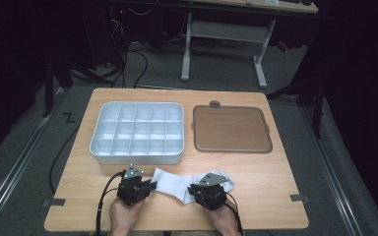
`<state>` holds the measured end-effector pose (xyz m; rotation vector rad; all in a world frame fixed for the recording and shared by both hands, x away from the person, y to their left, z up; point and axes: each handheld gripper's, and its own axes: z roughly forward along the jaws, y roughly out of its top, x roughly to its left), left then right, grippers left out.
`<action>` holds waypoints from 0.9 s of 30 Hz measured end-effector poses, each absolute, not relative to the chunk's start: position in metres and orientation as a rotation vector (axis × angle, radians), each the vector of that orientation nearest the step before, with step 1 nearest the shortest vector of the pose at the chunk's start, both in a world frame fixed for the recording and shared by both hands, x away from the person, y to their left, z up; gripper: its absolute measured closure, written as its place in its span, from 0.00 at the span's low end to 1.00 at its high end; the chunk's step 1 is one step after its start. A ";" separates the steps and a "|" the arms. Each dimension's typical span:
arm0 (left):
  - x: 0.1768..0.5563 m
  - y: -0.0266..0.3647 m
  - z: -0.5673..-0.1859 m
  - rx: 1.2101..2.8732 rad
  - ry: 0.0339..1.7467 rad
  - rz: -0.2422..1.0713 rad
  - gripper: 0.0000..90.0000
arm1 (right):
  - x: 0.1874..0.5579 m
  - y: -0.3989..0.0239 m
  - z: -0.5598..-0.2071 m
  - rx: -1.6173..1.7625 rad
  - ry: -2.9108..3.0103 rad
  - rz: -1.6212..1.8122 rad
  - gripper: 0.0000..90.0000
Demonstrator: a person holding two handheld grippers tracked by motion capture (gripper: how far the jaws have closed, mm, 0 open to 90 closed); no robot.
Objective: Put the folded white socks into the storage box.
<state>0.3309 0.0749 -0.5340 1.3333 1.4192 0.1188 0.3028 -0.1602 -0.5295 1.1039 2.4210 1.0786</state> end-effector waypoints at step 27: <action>0.322 0.087 -0.476 1.274 1.247 0.043 0.90 | 0.303 -0.143 -0.530 1.055 2.437 1.072 0.89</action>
